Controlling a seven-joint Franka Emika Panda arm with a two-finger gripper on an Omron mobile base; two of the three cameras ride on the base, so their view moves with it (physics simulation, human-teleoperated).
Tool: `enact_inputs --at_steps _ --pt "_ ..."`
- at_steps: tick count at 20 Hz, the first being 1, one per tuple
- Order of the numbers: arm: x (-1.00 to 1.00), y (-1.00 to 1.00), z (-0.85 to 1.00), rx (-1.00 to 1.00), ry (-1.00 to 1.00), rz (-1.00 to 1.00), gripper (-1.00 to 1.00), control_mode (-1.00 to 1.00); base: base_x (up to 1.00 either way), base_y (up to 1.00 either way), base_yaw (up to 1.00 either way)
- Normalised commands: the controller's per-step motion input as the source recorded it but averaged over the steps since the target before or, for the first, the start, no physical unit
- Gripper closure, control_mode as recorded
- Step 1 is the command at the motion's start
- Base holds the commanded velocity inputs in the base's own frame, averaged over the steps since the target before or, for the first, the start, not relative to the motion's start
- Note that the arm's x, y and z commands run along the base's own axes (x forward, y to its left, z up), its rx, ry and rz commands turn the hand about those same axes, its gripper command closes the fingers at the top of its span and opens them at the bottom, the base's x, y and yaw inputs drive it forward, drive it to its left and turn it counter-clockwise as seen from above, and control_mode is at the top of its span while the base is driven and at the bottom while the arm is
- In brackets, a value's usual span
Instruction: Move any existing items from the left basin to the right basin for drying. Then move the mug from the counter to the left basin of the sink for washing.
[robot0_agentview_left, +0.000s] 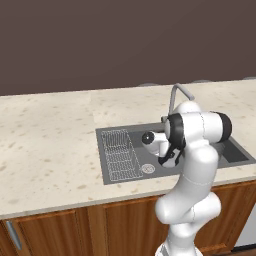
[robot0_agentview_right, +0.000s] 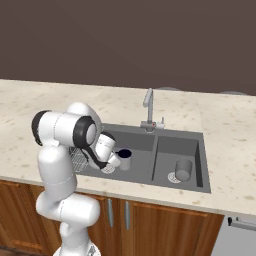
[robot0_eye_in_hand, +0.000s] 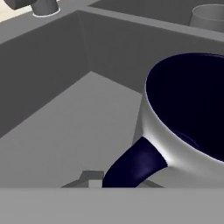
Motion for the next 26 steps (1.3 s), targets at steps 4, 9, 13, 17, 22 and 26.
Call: enact_inputs --at_steps 4,9,13,17,22,26 --pt "0.00 0.00 -0.14 0.00 0.00 0.00 1.00 -1.00 0.00 0.00 0.00" --pt "0.00 0.00 -0.16 0.00 0.00 0.00 1.00 -1.00 0.00 0.00 0.00" --pt "0.00 0.00 -0.18 0.00 0.00 0.00 1.00 -1.00 0.00 0.00 0.00" --pt "0.00 0.00 -0.19 0.00 0.00 0.00 1.00 -1.00 0.00 0.00 0.00" --pt "0.00 0.00 -0.18 0.00 0.00 0.00 1.00 -1.00 0.00 0.00 0.00" --pt "0.00 0.00 -0.19 0.00 0.00 0.00 1.00 -1.00 0.00 0.00 0.00"
